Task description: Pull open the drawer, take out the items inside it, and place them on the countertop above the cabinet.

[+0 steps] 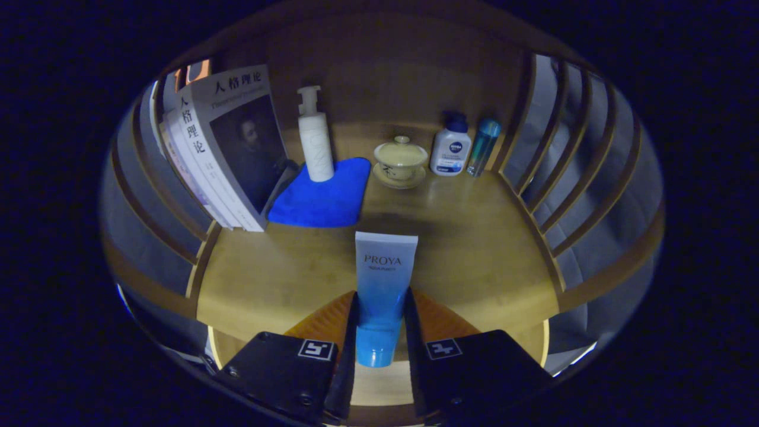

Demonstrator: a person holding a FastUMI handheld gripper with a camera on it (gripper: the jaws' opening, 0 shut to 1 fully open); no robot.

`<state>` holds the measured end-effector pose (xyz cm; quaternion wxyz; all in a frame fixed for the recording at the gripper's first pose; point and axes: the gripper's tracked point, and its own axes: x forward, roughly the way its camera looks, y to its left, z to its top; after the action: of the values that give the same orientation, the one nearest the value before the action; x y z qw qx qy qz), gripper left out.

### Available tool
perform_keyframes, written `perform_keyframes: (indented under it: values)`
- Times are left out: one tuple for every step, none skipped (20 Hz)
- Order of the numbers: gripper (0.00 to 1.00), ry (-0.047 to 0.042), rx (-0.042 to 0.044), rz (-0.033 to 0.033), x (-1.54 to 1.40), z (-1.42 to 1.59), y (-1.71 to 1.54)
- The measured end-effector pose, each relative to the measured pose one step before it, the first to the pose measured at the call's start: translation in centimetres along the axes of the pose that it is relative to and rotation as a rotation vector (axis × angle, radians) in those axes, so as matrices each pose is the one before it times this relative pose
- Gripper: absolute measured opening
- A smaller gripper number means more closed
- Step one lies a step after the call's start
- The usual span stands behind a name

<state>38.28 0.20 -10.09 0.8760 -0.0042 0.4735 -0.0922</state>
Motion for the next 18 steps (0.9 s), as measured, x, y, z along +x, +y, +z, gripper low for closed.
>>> perform_keyframes:
  values:
    - [0.43, 0.01024, -0.00311, -0.0045, 0.18, -0.257, 0.149]
    - [0.43, 0.0108, 0.00203, 0.00474, 0.156, -0.062, 0.188]
    - [0.43, 0.00487, 0.0022, 0.0078, 0.501, 0.02, 0.381]
    - [0.43, 0.00072, 0.00828, 0.00314, 0.99, 0.068, 0.436]
    - [0.43, 0.00476, 0.00881, 0.00251, 0.342, -0.121, 0.073]
    - [0.43, 0.00402, 0.01179, 0.0056, 0.234, -0.123, 0.076]
    - [0.44, 0.00623, 0.00792, 0.00911, 0.35, -0.132, 0.072]
    - [0.46, 0.00123, 0.00663, 0.00459, 0.108, -0.028, -0.124]
    - [0.47, -0.00474, 0.00376, 0.01261, -0.065, 0.073, 0.024]
    - [0.49, -0.01445, 0.00132, 0.00542, -0.28, 0.345, -0.058]
    - [0.51, -0.01204, -0.00317, 0.00264, -0.224, 0.301, -0.103]
    - [0.52, -0.00545, -0.00008, 0.00294, -0.43, -0.251, -0.201]
    - [0.54, -0.00424, -0.00273, 0.01303, -0.598, 0.063, 0.186]
    - [0.56, -0.00899, -0.00309, 0.00823, -0.659, -0.163, 0.002]
    - [0.57, -0.01266, -0.00764, 0.00023, -0.634, -0.113, -0.117]
    - [0.59, -0.01812, -0.01531, 0.00636, -0.785, -0.127, -0.014]
    - [0.61, -0.02013, -0.02407, 0.00535, -0.636, -0.251, 0.122]
    - [0.62, -0.01588, -0.02963, 0.0073, -0.753, -0.37, 0.064]
